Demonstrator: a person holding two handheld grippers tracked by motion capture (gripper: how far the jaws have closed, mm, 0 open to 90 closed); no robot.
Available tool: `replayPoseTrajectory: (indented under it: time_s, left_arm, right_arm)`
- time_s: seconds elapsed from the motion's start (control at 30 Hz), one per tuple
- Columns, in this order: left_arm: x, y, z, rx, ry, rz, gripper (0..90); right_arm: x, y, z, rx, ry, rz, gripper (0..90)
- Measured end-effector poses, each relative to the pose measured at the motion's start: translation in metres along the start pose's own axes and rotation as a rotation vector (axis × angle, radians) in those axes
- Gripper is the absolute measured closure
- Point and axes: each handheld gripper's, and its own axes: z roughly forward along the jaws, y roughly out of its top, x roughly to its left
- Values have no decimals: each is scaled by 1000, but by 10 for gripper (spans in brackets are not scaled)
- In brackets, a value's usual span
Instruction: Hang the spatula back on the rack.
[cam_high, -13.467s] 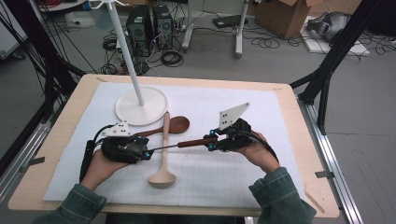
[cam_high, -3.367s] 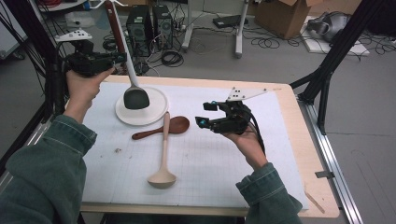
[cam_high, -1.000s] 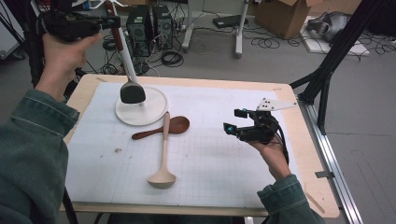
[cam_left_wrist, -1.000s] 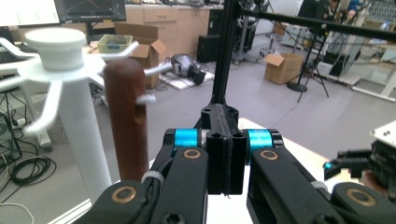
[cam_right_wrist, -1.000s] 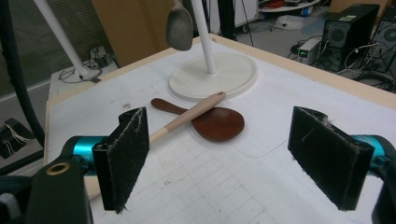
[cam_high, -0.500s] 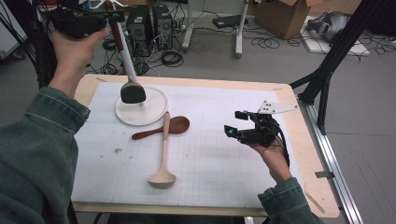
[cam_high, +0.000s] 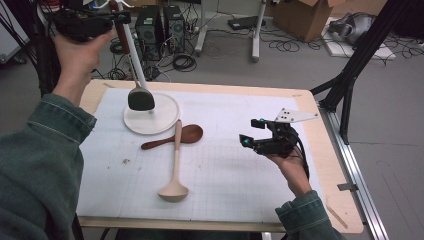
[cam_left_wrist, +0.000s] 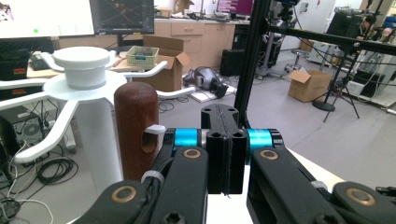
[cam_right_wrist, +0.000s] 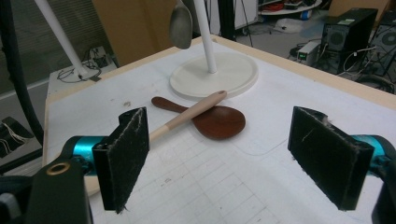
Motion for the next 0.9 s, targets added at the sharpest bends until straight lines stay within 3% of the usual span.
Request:
replayPoseTrajectory:
  time_s: [0.9]
  left_arm:
    - [23,-2,-17,-7,57,-16,896]
  right_arm:
    - [-2,3,10,11,10,-2,201]
